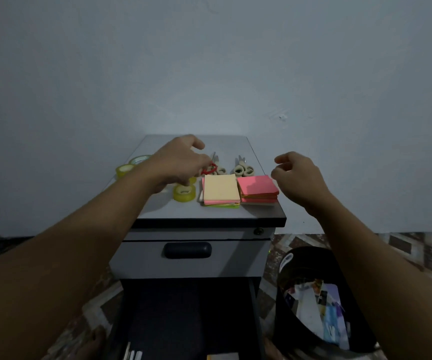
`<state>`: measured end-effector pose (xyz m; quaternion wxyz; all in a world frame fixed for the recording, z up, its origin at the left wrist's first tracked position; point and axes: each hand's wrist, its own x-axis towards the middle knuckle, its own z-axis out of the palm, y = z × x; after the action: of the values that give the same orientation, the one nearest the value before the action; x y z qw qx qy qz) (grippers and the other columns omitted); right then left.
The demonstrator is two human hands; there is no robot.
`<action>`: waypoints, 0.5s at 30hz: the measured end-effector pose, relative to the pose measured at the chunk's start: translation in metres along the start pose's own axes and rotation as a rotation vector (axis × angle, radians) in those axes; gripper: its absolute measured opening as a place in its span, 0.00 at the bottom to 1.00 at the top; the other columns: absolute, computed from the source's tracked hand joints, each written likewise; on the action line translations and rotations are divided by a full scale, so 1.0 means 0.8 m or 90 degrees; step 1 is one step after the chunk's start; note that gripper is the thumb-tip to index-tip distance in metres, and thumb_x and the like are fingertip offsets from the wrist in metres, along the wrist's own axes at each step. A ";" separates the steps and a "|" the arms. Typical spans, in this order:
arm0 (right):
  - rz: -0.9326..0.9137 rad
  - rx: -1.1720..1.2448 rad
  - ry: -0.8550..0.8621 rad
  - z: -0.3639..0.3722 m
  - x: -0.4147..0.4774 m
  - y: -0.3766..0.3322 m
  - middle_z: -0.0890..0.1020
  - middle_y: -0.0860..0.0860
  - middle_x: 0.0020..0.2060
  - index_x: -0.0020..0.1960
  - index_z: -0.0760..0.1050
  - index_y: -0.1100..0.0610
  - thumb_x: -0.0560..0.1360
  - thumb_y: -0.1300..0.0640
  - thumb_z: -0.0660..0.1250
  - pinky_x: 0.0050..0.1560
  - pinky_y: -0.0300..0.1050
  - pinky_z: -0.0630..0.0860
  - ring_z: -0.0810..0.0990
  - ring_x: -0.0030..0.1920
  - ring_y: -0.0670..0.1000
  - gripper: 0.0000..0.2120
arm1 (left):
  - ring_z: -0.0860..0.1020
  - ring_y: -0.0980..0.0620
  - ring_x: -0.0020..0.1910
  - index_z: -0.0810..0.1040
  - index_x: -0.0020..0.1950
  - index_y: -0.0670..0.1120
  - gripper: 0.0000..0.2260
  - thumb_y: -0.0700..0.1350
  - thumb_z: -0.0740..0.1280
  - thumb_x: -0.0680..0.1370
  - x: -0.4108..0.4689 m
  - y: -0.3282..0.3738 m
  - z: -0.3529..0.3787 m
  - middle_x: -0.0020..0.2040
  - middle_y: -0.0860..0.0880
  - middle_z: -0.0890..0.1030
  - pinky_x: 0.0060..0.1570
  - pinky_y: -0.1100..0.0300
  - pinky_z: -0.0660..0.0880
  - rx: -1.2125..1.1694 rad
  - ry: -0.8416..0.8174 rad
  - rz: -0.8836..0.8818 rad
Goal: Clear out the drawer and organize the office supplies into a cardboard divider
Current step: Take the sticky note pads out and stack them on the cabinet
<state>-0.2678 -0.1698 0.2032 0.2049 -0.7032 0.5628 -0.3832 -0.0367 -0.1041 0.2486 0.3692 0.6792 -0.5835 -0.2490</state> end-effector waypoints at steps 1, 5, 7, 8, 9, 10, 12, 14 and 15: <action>-0.017 0.007 0.017 0.000 -0.007 -0.002 0.80 0.52 0.55 0.66 0.74 0.57 0.77 0.58 0.64 0.51 0.46 0.74 0.78 0.55 0.52 0.18 | 0.82 0.47 0.51 0.72 0.68 0.49 0.18 0.44 0.67 0.78 -0.014 -0.004 -0.007 0.53 0.46 0.81 0.48 0.50 0.82 -0.017 0.001 0.017; -0.056 0.069 0.060 0.005 -0.044 -0.010 0.81 0.47 0.49 0.62 0.76 0.54 0.76 0.58 0.64 0.50 0.50 0.78 0.80 0.49 0.50 0.15 | 0.84 0.50 0.47 0.75 0.65 0.51 0.15 0.44 0.69 0.79 -0.069 -0.025 -0.025 0.48 0.47 0.84 0.46 0.51 0.82 -0.071 0.007 0.048; -0.066 0.116 0.045 0.014 -0.068 -0.012 0.81 0.48 0.48 0.60 0.76 0.53 0.77 0.59 0.64 0.44 0.48 0.79 0.80 0.45 0.50 0.13 | 0.84 0.48 0.48 0.75 0.64 0.50 0.14 0.42 0.69 0.79 -0.093 -0.041 -0.029 0.47 0.46 0.85 0.48 0.50 0.82 -0.097 0.015 0.036; -0.072 0.134 0.032 0.019 -0.080 -0.012 0.82 0.49 0.47 0.59 0.76 0.53 0.77 0.59 0.64 0.41 0.47 0.79 0.81 0.43 0.50 0.12 | 0.84 0.48 0.48 0.75 0.64 0.50 0.14 0.42 0.69 0.79 -0.104 -0.052 -0.029 0.47 0.46 0.85 0.49 0.49 0.82 -0.106 0.015 0.025; -0.077 0.145 0.016 0.027 -0.093 -0.010 0.82 0.49 0.46 0.58 0.77 0.53 0.77 0.59 0.64 0.40 0.47 0.79 0.81 0.42 0.50 0.11 | 0.84 0.47 0.48 0.75 0.63 0.50 0.14 0.42 0.69 0.79 -0.114 -0.063 -0.029 0.48 0.46 0.86 0.49 0.48 0.81 -0.113 0.014 0.011; -0.076 0.155 -0.004 0.037 -0.105 -0.006 0.82 0.50 0.45 0.58 0.77 0.52 0.77 0.58 0.65 0.41 0.48 0.79 0.81 0.42 0.51 0.10 | 0.84 0.46 0.48 0.75 0.63 0.50 0.13 0.42 0.69 0.79 -0.123 -0.076 -0.026 0.48 0.46 0.86 0.50 0.46 0.81 -0.122 0.014 -0.007; -0.061 0.172 -0.056 0.060 -0.129 0.006 0.82 0.51 0.43 0.57 0.77 0.52 0.77 0.58 0.66 0.46 0.51 0.79 0.81 0.43 0.52 0.09 | 0.84 0.44 0.48 0.76 0.62 0.48 0.12 0.41 0.69 0.79 -0.138 -0.105 -0.017 0.50 0.42 0.85 0.51 0.43 0.80 -0.146 0.017 -0.053; -0.036 0.190 -0.122 0.086 -0.155 0.020 0.82 0.54 0.43 0.57 0.77 0.53 0.77 0.59 0.67 0.48 0.52 0.79 0.81 0.43 0.53 0.09 | 0.83 0.45 0.46 0.75 0.60 0.48 0.11 0.40 0.68 0.79 -0.152 -0.136 -0.002 0.50 0.40 0.85 0.51 0.43 0.79 -0.154 0.012 -0.097; -0.022 0.193 -0.161 0.098 -0.168 0.027 0.82 0.56 0.44 0.57 0.77 0.54 0.77 0.59 0.68 0.48 0.50 0.79 0.81 0.43 0.53 0.09 | 0.83 0.45 0.46 0.75 0.60 0.49 0.10 0.41 0.68 0.80 -0.158 -0.152 0.006 0.50 0.41 0.85 0.49 0.45 0.80 -0.151 0.002 -0.114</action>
<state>-0.2313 -0.0596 0.0971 0.3707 -0.7166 0.4561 -0.3755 0.0088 0.0238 0.1375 0.4245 0.6804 -0.4863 -0.3470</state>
